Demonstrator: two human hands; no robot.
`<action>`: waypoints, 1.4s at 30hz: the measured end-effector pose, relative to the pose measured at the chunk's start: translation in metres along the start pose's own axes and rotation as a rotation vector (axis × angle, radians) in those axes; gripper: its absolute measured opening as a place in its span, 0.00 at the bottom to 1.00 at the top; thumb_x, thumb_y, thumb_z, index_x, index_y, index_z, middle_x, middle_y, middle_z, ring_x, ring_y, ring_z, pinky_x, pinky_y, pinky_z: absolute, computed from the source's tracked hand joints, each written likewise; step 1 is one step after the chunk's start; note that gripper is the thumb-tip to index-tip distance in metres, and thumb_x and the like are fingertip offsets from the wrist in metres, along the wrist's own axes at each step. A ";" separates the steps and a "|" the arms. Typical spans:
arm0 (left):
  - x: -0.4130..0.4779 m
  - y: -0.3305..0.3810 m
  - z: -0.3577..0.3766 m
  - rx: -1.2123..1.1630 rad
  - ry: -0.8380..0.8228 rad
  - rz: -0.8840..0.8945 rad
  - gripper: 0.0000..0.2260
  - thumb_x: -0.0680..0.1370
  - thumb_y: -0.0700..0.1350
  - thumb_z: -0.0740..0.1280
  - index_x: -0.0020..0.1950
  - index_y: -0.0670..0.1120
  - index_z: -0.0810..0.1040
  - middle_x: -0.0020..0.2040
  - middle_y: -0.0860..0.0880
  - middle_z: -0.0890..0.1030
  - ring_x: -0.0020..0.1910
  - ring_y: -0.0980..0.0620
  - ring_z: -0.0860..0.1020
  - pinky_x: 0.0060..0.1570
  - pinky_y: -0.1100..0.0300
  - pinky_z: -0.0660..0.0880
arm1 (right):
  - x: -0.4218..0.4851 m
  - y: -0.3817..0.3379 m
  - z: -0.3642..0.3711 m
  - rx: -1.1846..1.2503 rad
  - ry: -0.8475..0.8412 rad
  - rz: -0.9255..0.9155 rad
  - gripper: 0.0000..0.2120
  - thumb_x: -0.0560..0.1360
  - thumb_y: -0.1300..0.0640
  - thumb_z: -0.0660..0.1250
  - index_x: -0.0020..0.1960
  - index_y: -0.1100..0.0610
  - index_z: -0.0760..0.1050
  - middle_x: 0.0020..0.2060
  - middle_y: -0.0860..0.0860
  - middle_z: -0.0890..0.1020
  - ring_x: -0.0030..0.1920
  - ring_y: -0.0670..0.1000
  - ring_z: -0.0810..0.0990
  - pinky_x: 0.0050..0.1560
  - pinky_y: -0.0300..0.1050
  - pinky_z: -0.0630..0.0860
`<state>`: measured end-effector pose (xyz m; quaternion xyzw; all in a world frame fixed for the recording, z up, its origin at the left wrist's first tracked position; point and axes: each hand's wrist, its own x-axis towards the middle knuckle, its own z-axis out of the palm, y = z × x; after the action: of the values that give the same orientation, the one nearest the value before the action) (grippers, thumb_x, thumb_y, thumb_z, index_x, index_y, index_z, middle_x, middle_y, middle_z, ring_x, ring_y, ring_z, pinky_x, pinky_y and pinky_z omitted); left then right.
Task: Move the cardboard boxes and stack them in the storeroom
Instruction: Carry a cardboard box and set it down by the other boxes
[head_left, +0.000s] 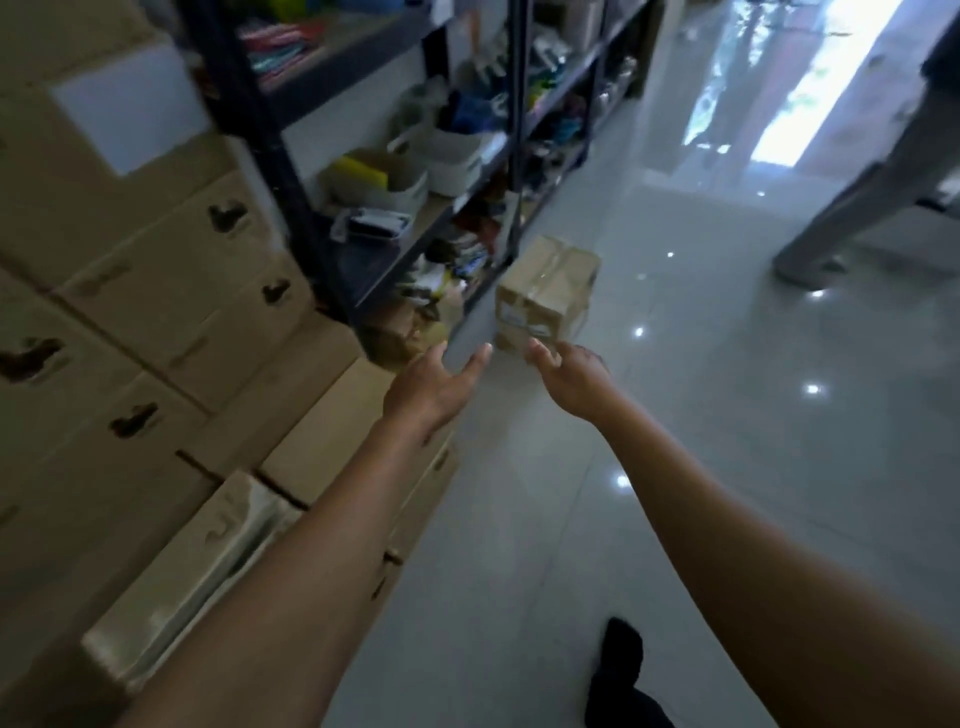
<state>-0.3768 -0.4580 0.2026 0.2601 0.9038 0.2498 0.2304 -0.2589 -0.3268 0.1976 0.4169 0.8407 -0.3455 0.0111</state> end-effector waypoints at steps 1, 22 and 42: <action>0.010 0.017 0.008 0.000 -0.004 0.015 0.39 0.74 0.71 0.55 0.77 0.47 0.62 0.75 0.44 0.66 0.72 0.43 0.65 0.68 0.48 0.65 | 0.009 0.011 -0.012 0.007 0.001 0.005 0.33 0.79 0.36 0.48 0.72 0.58 0.65 0.70 0.60 0.69 0.71 0.60 0.66 0.70 0.54 0.63; 0.363 0.224 0.159 -0.119 -0.069 -0.165 0.36 0.77 0.69 0.54 0.77 0.47 0.61 0.74 0.44 0.66 0.72 0.43 0.66 0.66 0.50 0.65 | 0.405 0.149 -0.171 -0.020 -0.118 0.064 0.33 0.80 0.37 0.47 0.77 0.58 0.56 0.74 0.57 0.63 0.75 0.57 0.60 0.73 0.52 0.56; 0.715 0.167 0.322 -0.574 0.241 -0.873 0.38 0.76 0.68 0.57 0.79 0.47 0.56 0.76 0.44 0.63 0.73 0.43 0.65 0.65 0.51 0.66 | 0.890 0.215 -0.101 -0.113 -0.402 -0.143 0.30 0.81 0.41 0.53 0.74 0.60 0.63 0.71 0.60 0.69 0.72 0.59 0.65 0.70 0.49 0.60</action>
<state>-0.6832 0.1908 -0.1545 -0.2440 0.8432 0.3961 0.2693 -0.6596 0.4391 -0.1217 0.2776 0.8671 -0.3737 0.1773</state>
